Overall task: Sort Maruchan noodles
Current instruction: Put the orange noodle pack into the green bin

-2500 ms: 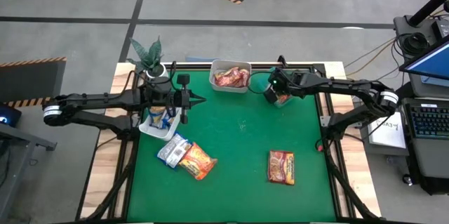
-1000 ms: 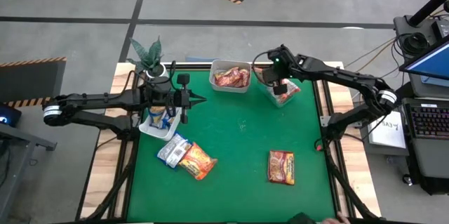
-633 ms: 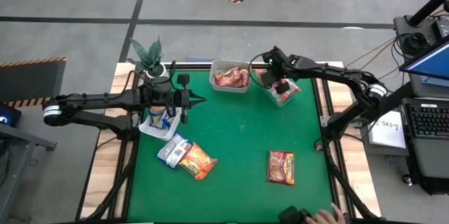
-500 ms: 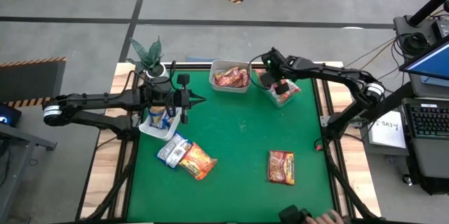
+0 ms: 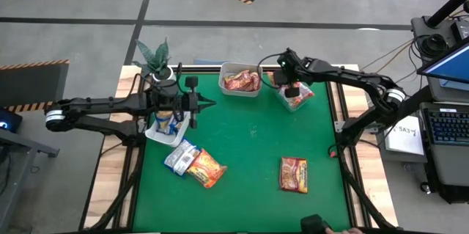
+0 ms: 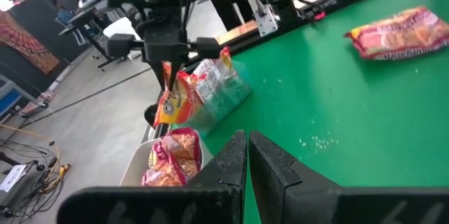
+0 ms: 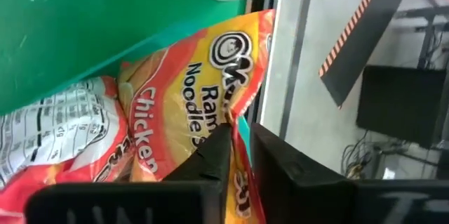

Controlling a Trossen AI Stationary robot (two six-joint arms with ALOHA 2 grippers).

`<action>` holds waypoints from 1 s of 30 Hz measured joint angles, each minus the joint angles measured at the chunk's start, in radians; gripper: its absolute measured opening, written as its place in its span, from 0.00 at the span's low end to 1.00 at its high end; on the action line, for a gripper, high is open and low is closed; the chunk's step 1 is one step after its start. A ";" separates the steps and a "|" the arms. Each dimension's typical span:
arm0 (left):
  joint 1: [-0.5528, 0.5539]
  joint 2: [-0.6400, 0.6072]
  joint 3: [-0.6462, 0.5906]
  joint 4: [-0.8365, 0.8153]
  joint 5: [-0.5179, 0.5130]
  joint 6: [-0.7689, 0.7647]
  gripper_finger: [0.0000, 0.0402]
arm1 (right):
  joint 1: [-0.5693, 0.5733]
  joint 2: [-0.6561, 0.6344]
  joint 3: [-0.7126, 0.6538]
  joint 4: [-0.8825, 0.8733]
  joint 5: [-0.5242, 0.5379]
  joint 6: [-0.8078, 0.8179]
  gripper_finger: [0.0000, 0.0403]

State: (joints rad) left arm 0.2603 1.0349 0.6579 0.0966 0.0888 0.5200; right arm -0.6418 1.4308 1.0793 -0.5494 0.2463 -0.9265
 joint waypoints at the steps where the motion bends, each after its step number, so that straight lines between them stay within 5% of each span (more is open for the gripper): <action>1: 0.000 0.002 0.000 0.010 0.000 -0.009 0.00 | 0.000 -0.002 0.001 -0.004 0.001 0.016 0.13; 10: 0.000 0.068 0.001 0.133 0.002 -0.119 0.00 | 0.059 -0.032 0.126 -0.151 0.045 0.261 0.23; 15: 0.000 0.150 0.001 0.289 0.002 -0.161 0.00 | 0.107 -0.113 0.165 -0.243 -0.112 0.499 0.22; 18: 0.000 0.206 0.012 0.364 0.034 -0.175 0.00 | 0.151 -0.195 0.095 -0.179 -0.227 0.559 0.19; 30: 0.029 0.524 0.338 0.347 0.140 -0.194 0.17 | 0.313 -0.545 -0.403 0.426 -0.229 0.602 0.13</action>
State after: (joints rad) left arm 0.2892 1.5586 0.9963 0.4435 0.2283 0.3256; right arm -0.3291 0.8862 0.6766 -0.1232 0.0170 -0.3248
